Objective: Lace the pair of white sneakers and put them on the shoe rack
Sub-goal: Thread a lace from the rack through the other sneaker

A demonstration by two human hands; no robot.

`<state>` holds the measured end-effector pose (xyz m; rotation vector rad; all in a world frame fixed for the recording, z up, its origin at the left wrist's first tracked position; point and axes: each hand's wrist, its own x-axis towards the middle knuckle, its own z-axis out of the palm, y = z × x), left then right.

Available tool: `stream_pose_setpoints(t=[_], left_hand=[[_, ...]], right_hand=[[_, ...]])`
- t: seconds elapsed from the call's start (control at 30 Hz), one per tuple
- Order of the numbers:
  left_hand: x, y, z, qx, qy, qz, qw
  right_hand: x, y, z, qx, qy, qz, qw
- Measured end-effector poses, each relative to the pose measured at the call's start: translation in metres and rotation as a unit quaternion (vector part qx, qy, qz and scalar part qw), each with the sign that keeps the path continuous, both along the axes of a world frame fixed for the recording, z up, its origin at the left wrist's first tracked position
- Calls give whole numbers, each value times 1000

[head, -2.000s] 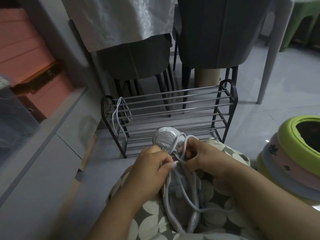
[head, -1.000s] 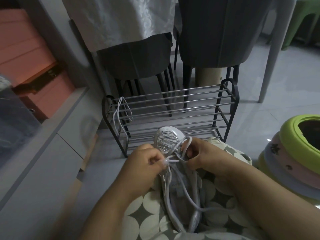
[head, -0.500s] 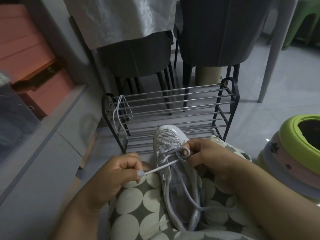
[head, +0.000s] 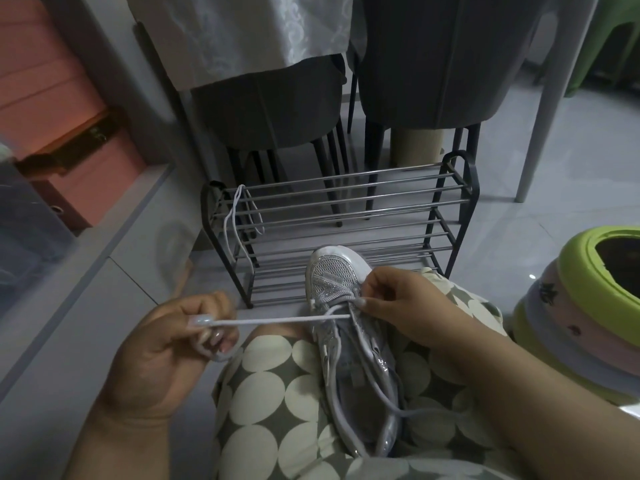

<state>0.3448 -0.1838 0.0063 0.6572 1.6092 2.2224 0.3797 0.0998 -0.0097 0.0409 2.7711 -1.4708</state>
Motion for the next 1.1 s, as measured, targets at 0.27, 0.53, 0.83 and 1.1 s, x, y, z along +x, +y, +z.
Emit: stream_pose_setpoints(t=[0.27,0.53,0.83,1.1], left_hand=[[-3,6,9,268,-211,-193,920],[0,46,65,222,-76,15,972],[-5,70,74,315,-123,89,937],[16,73,25,42,-216,59,974]], right_hand=[[1,-2,3,-3,-8,-22,1000],[19,-42,55,-131,7,150,980],[13,-48,44,-133,12,201,970],[0,-32,54,-254,7,110,961]])
